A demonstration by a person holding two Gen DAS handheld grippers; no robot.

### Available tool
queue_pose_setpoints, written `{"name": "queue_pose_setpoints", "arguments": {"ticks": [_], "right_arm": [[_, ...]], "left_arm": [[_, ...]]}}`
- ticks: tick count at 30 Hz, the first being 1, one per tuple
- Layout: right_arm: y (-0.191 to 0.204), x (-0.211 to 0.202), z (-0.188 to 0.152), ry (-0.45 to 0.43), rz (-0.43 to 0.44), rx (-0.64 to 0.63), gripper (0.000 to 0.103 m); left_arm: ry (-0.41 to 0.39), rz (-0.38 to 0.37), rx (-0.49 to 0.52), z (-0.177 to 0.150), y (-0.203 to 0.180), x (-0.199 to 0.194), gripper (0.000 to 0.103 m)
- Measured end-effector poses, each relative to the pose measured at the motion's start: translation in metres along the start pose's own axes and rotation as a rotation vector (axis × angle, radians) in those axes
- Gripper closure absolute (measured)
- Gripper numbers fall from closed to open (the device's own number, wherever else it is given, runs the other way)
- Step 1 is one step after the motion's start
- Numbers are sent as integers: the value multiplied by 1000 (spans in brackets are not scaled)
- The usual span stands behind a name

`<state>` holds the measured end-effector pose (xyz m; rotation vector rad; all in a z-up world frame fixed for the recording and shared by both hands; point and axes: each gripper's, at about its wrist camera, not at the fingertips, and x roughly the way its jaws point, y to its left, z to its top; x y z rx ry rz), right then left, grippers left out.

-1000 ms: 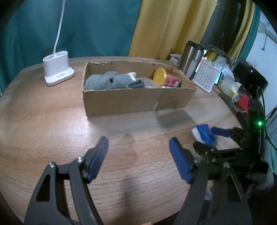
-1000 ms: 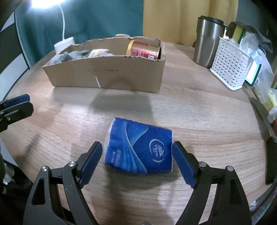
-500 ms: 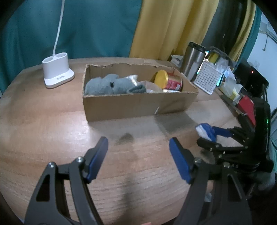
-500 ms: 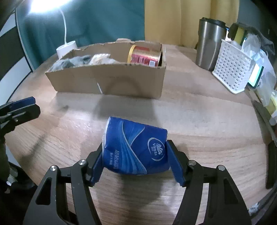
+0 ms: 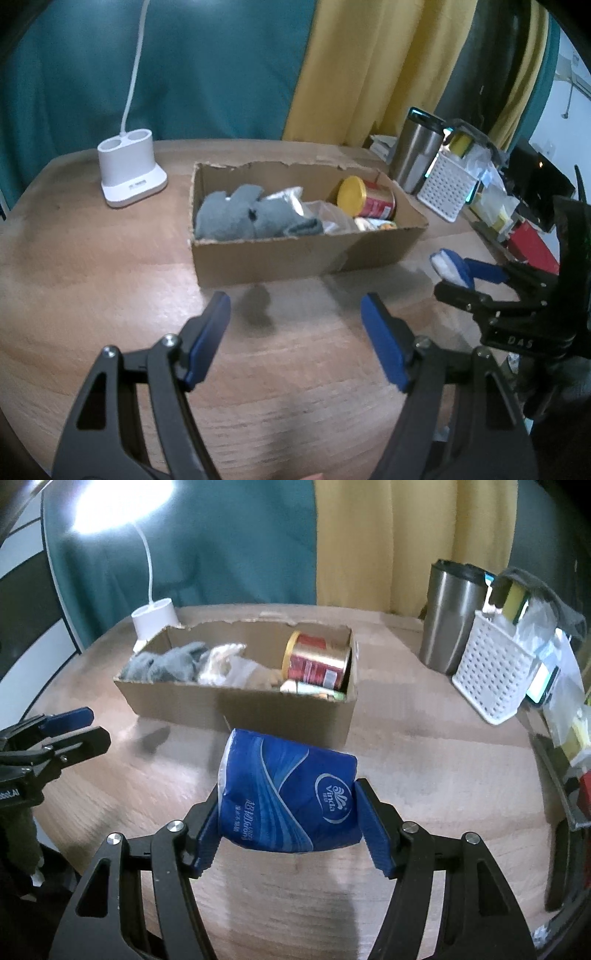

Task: Organize objects
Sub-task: 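Carry the blue tissue pack over the box with the right tool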

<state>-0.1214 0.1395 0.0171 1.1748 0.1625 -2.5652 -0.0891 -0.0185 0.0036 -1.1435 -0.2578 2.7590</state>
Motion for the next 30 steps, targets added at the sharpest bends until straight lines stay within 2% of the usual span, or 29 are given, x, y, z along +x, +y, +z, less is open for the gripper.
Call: {"name": "queue_pose_setpoints", "arguments": {"ticks": [23,30], "right_arm": [[20,4,57,-45,30,-52,34],[29,14,70,-42,38,-56,34]], "left_arm": [[-66,37,-40,35,31,-2,28],[-53,54,-42,42,44,8,28]]}}
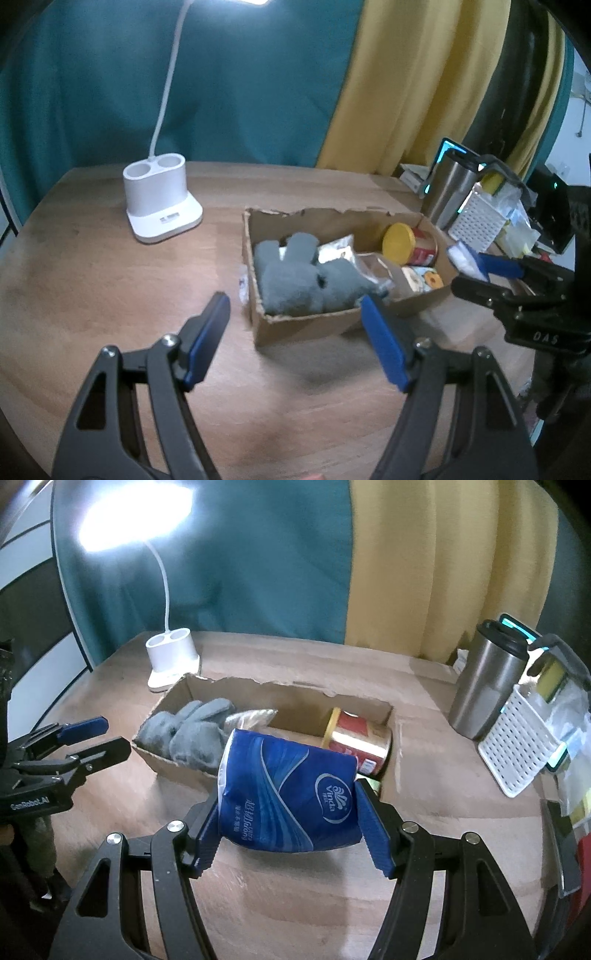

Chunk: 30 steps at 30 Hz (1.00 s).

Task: Organize objects
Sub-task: 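Carry the blue tissue pack over the box with the right tool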

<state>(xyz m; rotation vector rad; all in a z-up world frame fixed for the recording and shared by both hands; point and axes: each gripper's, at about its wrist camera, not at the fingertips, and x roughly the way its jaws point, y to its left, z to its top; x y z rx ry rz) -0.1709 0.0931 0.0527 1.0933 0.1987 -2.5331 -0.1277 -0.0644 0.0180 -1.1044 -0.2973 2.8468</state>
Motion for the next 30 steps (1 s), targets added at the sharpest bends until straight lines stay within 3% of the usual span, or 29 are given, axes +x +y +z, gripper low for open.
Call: {"name": "queue_pose_setpoints", "arguments": {"ticks": [30], "right_arm": [[11,58,47,45,9,-1,34]], "left_arm": [[15,-5,-34,29,29,33,28]]}}
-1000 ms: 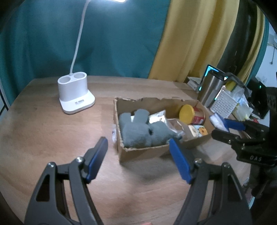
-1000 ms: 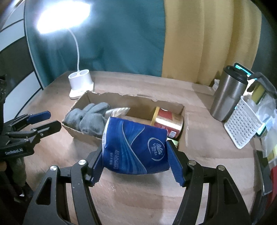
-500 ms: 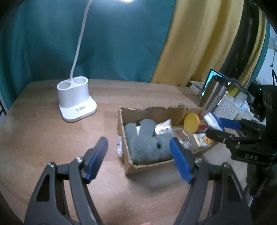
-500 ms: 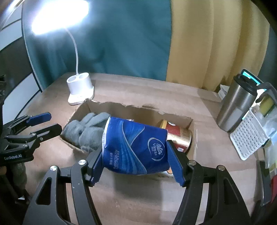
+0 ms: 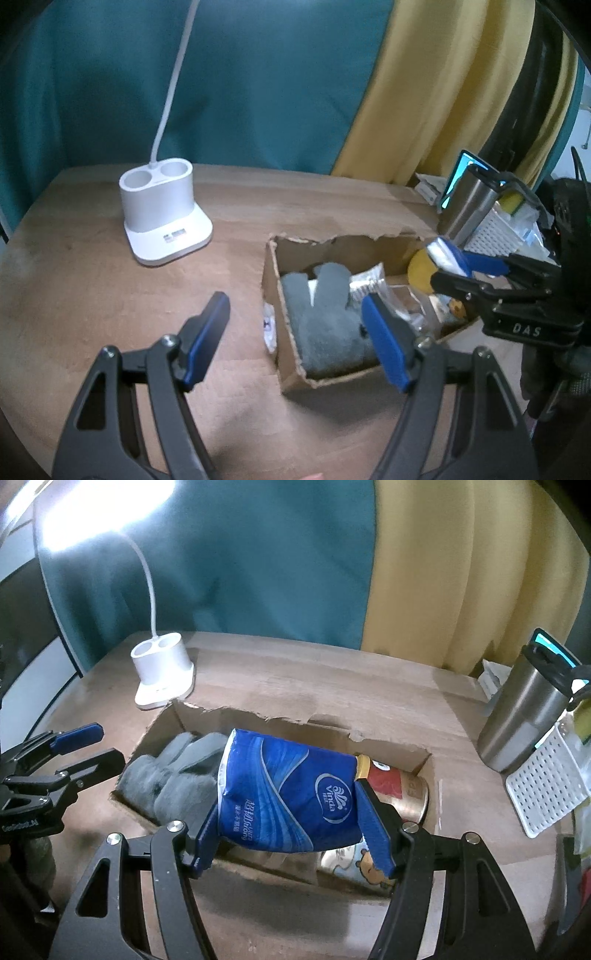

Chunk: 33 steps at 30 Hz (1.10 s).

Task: Organize objects
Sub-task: 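Carry the blue tissue pack over the box with the right tool, then lower the blue tissue pack into the box and open the right tool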

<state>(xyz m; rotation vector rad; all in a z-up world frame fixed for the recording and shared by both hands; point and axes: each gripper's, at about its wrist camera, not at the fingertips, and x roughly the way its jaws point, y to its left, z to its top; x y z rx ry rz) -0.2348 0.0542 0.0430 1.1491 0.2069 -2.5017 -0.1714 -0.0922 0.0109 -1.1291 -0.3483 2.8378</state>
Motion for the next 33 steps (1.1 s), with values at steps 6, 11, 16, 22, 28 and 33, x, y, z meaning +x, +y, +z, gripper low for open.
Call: {"name": "queue_pose_setpoints", "arguments": {"ticks": [6,11,16,22,28,33], "right_arm": [[-4,15,6,18,-5,13,34],[-6,22,10,24,10,21,30],[-8,23,11,22,3,25,24],[-10,17,8,13,-8,26,23],[-11,6,3,1,-9,29,23],[-14,-3,-6,-10,-12,33,23]], "left_arm": [[2,14,-3,5,5,12,28],[5,16,2,10,4,18,28],[5,11,6,12,2,20,28],[-1,14,8,11,-1,16,28],[-14,14,18,9,-11,6,28],[-23,12,28,5,-21,-3,27]]}}
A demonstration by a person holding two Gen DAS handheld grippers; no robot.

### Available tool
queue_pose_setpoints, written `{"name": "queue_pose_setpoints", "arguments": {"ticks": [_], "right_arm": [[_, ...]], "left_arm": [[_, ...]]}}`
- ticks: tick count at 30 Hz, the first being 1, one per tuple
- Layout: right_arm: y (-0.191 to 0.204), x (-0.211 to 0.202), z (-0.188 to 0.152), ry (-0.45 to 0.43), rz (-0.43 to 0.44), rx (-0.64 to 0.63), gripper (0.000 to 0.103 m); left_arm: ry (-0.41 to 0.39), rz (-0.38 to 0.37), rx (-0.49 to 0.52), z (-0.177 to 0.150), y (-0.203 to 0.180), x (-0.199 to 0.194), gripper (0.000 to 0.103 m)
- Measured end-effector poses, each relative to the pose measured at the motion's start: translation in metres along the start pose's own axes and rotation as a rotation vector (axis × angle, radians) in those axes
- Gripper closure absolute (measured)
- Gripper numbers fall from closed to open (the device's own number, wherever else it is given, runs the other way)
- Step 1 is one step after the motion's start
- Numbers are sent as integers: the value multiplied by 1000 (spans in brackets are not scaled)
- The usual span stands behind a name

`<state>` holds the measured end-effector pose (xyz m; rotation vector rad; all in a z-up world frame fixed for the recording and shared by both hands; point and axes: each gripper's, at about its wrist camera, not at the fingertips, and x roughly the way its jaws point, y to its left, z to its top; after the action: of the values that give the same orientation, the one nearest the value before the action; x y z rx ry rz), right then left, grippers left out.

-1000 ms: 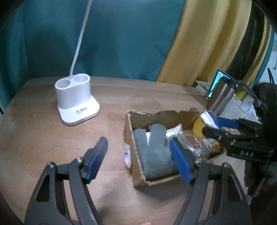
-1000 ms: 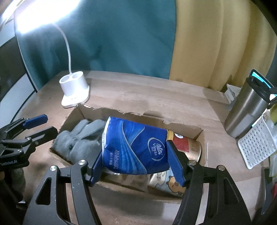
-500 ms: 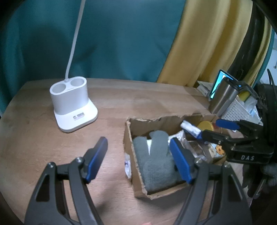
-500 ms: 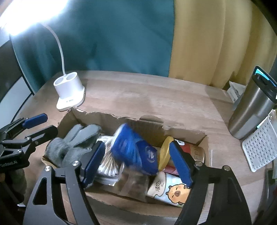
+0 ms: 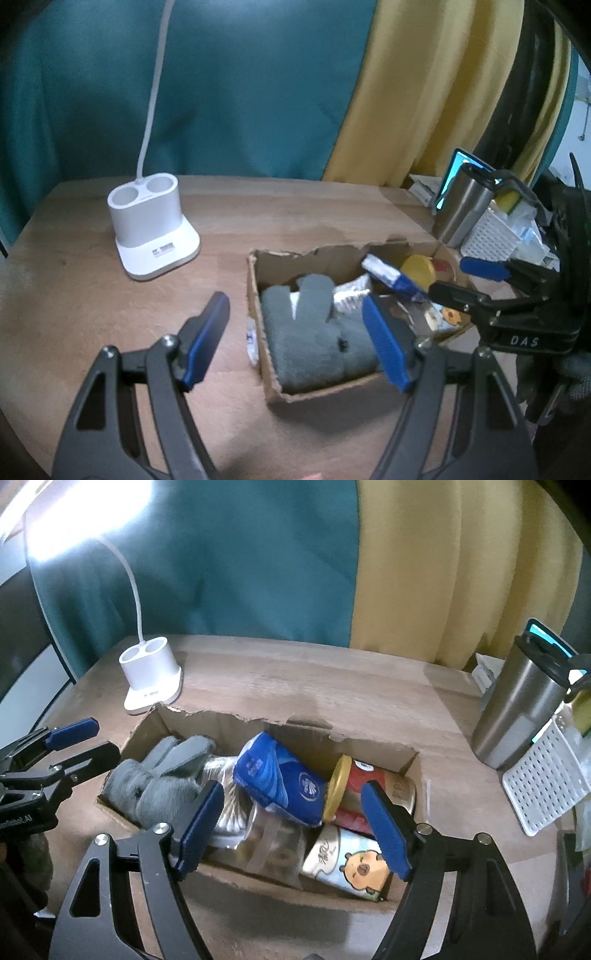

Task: Organize objects

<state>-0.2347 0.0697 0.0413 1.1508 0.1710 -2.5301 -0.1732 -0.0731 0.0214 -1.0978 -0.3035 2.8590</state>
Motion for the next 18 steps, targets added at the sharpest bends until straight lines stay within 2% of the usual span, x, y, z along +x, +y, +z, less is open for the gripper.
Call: {"name": "queue_pose_setpoints", "arguments": {"ticks": [6,7,9,18], "right_arm": [[-5,-14,-11,-14,-7,2,23],[-5,-16,-13,-18,-8,6,23],[-7,-20,-16,-23,-9,7,23],[-14,-37,-34,-38,-8,19,23]], "left_arm": [[-6,-14,-11,-4,-11,-12,27],[-9,-16,-8,-5,-14,-14,24],[-16,-21,-8,-7,-17,-18,9],[-16,-5,15,-18,-39,-31,8]]}}
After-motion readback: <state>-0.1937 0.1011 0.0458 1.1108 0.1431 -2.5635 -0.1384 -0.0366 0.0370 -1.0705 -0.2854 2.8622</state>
